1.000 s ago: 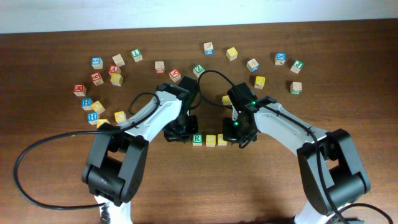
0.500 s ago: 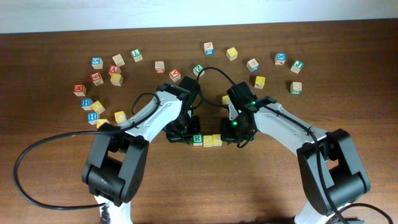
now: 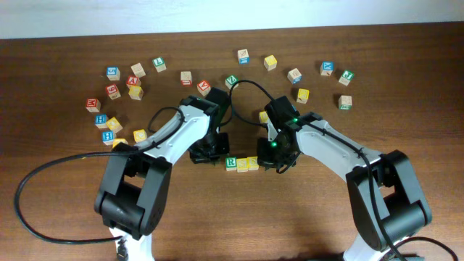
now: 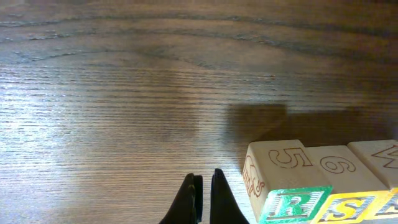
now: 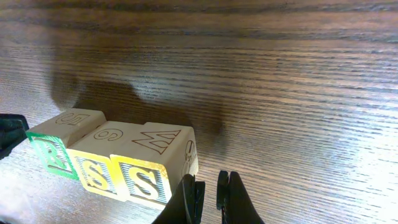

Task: Spell out RSS

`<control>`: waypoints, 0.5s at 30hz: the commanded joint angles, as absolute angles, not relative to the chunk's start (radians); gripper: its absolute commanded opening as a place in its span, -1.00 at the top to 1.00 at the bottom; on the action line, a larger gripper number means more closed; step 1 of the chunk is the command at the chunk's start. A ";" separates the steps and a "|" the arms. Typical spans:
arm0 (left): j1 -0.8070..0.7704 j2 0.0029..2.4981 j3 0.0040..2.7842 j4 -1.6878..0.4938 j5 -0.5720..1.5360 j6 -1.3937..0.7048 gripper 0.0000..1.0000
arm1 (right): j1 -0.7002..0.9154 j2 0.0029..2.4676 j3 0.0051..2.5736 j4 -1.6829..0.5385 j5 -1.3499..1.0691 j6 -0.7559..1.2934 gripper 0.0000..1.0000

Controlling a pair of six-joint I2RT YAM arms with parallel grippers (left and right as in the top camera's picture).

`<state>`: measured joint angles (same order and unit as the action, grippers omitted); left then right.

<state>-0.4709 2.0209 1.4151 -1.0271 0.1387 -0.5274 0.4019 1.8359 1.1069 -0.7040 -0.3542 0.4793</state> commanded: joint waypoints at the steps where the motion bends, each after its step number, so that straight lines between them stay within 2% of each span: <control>1: -0.476 2.031 1.409 -1.015 0.138 -0.521 1.00 | 0.414 1.843 1.102 -0.714 -0.359 0.514 0.91; 4: -0.482 2.031 1.409 -1.000 0.195 -0.521 1.00 | 0.419 1.843 1.102 -0.722 -0.364 0.514 0.90; 15: -0.522 2.031 1.409 -1.005 0.195 -0.522 1.00 | 0.458 1.843 1.102 -0.689 -0.355 0.514 0.91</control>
